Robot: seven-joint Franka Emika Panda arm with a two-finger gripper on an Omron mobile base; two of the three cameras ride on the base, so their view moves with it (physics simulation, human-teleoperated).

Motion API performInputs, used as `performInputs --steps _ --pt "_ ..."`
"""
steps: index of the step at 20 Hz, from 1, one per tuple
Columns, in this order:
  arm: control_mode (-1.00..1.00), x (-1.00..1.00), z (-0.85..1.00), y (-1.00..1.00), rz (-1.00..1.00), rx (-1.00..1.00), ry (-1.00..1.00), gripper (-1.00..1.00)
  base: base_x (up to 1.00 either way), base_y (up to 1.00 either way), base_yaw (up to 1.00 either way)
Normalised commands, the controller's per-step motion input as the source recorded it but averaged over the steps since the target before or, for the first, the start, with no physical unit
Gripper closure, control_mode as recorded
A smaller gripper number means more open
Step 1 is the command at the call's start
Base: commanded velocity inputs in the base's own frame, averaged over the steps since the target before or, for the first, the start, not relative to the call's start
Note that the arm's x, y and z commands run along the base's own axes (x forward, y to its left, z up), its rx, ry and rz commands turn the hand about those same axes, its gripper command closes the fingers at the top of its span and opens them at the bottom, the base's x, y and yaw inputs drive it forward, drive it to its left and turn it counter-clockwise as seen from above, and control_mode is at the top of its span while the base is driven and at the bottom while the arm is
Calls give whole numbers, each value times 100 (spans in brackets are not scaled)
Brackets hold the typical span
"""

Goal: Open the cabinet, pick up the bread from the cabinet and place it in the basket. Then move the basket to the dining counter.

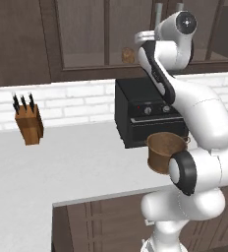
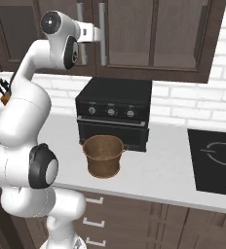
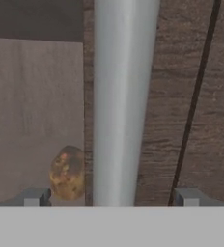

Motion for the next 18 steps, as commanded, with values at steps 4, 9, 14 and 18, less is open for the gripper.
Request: performInputs --steps 4,9,14,18 --pt "-100 14 -18 49 8 1 0 100 0 0 0" --pt "-100 12 -37 99 37 17 0 100 0 0 0" --pt "-100 -13 -26 100 37 12 0 100 0 0 0" --pt "-100 -74 3 100 21 0 2 100 0 0 0"
